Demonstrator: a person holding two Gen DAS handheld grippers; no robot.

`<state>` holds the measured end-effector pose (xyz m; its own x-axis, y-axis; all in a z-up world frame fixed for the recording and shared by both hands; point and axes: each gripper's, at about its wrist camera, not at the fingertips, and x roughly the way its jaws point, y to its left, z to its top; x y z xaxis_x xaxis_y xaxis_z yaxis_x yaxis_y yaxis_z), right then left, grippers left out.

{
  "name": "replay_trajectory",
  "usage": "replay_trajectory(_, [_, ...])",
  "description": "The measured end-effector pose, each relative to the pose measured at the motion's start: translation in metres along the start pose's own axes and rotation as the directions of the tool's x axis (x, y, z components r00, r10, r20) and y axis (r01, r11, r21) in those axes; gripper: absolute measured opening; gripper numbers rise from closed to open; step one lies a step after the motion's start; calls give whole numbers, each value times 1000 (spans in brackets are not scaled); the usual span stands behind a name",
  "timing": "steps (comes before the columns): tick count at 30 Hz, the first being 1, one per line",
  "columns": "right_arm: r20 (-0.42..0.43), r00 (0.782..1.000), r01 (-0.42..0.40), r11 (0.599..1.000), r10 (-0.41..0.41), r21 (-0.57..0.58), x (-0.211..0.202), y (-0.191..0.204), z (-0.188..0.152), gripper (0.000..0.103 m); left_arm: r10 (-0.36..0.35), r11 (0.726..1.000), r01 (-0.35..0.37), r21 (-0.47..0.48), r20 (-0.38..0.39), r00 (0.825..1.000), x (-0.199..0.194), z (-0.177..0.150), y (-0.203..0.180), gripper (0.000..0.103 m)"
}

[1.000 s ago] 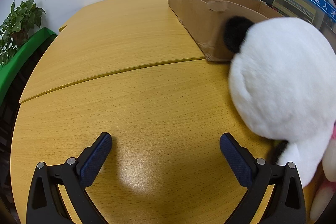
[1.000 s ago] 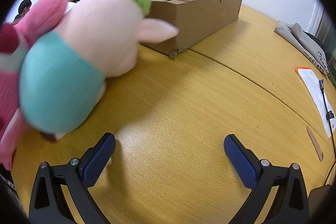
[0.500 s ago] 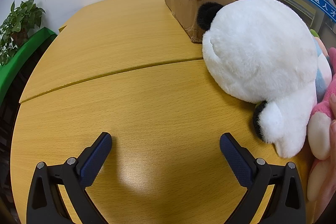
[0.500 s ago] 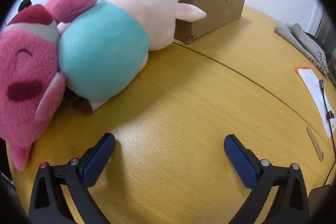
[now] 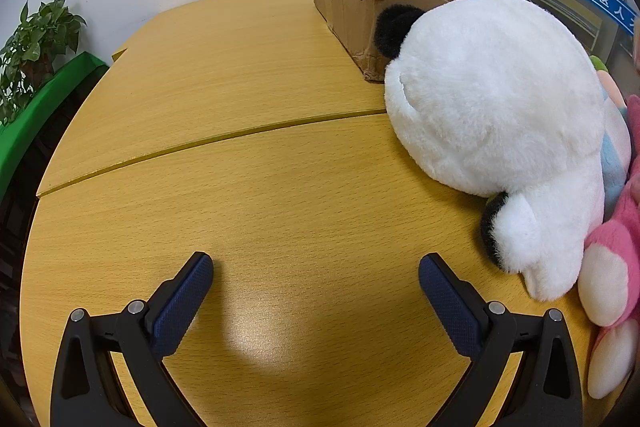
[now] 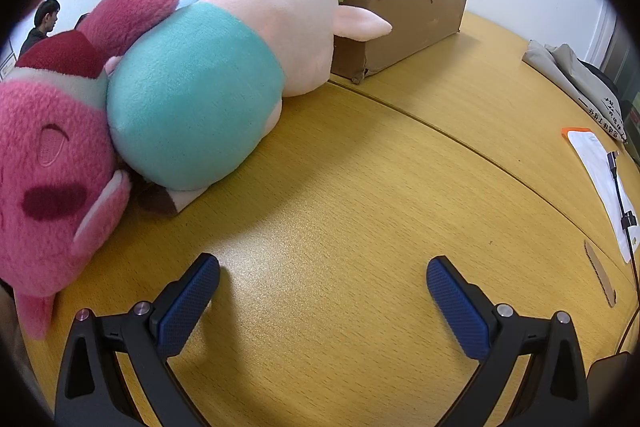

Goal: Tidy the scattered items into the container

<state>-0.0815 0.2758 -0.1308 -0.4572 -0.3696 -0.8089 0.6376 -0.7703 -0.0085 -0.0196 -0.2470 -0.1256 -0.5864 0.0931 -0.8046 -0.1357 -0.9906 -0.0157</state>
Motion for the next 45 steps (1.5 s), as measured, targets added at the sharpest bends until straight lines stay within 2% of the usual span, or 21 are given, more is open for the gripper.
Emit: replay_trajectory(45, [0,1000,0,1000,0,-1,0,0,0,103,-1,1000,1,1,0,1000,-4,-2,-3,103])
